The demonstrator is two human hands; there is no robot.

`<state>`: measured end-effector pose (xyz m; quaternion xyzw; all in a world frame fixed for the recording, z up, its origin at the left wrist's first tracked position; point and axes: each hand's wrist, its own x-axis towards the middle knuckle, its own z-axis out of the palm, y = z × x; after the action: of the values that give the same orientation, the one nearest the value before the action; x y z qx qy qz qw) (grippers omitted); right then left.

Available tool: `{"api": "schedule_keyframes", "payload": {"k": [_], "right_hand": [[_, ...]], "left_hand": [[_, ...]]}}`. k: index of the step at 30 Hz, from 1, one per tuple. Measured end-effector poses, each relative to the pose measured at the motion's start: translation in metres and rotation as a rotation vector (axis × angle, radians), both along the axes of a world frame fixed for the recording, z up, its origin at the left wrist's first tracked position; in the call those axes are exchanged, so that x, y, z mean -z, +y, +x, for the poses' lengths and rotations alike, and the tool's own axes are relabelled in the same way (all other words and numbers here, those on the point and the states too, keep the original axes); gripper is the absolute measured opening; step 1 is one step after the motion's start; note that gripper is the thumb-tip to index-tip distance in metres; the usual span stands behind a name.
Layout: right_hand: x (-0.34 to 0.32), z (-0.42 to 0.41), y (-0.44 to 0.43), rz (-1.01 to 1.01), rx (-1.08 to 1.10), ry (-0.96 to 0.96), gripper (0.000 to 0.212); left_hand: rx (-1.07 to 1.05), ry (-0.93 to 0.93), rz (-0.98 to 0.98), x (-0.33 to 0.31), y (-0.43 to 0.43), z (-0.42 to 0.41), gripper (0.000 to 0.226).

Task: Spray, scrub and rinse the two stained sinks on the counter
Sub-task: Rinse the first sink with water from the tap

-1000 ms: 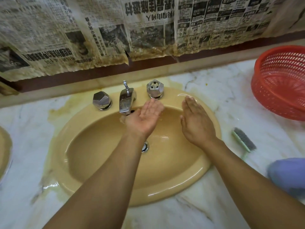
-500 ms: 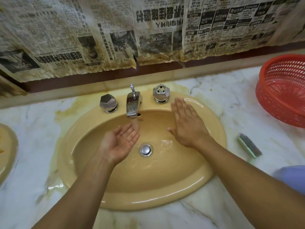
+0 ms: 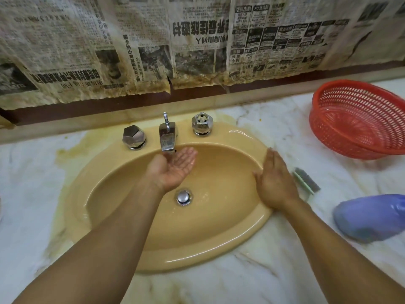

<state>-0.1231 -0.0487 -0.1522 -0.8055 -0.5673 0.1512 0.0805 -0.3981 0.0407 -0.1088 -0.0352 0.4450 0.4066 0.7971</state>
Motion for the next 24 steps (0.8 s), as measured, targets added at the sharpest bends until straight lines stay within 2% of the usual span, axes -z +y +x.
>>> {"api": "schedule_keyframes", "payload": {"k": [2, 4, 6, 9, 11, 18, 21, 23, 24], "right_hand": [[0.002, -0.006, -0.009, -0.032, 0.030, -0.007, 0.075], [0.003, -0.010, 0.002, -0.051, -0.014, -0.116, 0.072], [0.003, -0.014, 0.027, -0.006, -0.185, -0.221, 0.073], [-0.002, -0.018, 0.074, 0.050, -0.456, -0.239, 0.074], [-0.003, -0.018, 0.091, 0.042, -0.547, -0.243, 0.076], [0.003, -0.018, 0.087, 0.064, -0.544, -0.253, 0.073], [0.003, -0.016, 0.088, 0.089, -0.542, -0.210, 0.071], [0.002, -0.014, 0.087, 0.093, -0.554, -0.172, 0.069], [0.003, -0.013, 0.086, 0.091, -0.564, -0.158, 0.068]], "left_hand": [[-0.029, -0.048, -0.010, -0.004, -0.002, 0.008, 0.047], [-0.078, -0.073, -0.017, -0.006, -0.001, 0.012, 0.049], [-0.103, -0.051, -0.014, -0.005, 0.002, 0.011, 0.051], [-0.073, -0.029, -0.005, -0.003, 0.007, 0.007, 0.053], [-0.070, -0.032, -0.002, -0.001, 0.010, 0.006, 0.054], [-0.083, 0.009, -0.060, 0.003, 0.007, 0.006, 0.053], [-0.148, -0.201, -0.006, -0.009, -0.005, 0.042, 0.054], [-0.067, -0.276, 0.039, -0.017, -0.005, 0.078, 0.054], [0.006, -0.250, 0.067, -0.023, -0.003, 0.093, 0.055]]}}
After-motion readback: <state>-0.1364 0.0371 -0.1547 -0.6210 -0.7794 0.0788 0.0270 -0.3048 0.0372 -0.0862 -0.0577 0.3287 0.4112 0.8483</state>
